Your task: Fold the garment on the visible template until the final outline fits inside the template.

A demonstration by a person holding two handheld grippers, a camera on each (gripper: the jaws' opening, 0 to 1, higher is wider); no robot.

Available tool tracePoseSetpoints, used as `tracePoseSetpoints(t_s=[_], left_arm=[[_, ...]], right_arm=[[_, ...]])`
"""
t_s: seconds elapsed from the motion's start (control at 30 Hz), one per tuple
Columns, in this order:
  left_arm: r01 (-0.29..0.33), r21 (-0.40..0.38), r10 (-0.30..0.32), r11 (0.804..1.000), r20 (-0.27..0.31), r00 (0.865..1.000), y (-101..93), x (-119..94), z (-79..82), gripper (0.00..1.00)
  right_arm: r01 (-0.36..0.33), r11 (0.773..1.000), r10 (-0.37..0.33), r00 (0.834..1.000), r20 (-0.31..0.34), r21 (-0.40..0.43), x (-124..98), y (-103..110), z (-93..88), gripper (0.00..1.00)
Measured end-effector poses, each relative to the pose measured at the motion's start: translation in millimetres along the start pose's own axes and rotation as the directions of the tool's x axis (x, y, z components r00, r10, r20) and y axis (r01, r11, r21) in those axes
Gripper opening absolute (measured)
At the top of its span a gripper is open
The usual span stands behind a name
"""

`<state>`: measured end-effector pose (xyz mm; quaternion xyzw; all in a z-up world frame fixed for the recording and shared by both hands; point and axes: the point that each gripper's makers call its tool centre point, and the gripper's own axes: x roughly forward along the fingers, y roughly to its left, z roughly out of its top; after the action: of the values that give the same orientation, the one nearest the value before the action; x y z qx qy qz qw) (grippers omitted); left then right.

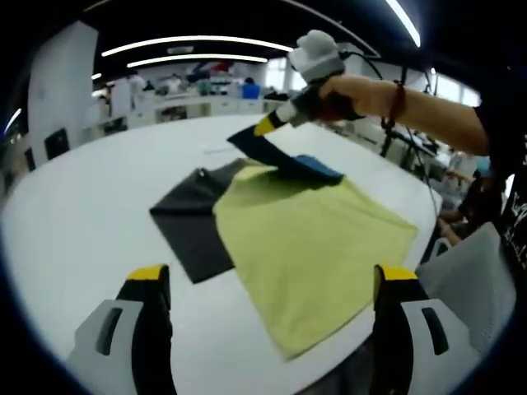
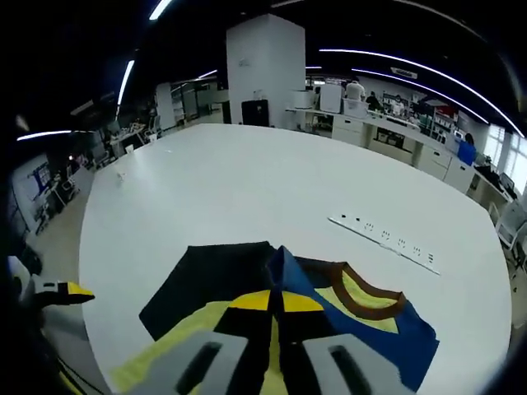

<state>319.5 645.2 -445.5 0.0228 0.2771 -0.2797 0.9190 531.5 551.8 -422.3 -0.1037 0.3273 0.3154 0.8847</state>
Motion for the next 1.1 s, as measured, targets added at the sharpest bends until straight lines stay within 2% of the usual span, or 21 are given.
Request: tracePoseSetpoints(t_s=[0.23,0.57,1.1], left_arm=[[-0.001,-0.003,0.001,1.0,-0.003,1.0,0.7,-0.2,-2.1,0.99],[0.006,-0.005,-0.006,1.0,0.003,1.0,-1.7,-0.8,-5.2,0.99],[0.023,0.008,-0.023,1.0,-0.005,1.0,-2.6,-0.3,-14.9,0.99]], right_arm=[[-0.019,0.999,0.018,1.0,-0.016,-0.028,5.9,11.4,-7.7,0.0],[-0.067,0.998,0.066,0.998,-0.02,-0.006,21.6,25.3,-24.4,0.0],[-0.134,0.99,0.134,0.991,-0.02,0.037,55.7,46.9,-68.2,0.0]])
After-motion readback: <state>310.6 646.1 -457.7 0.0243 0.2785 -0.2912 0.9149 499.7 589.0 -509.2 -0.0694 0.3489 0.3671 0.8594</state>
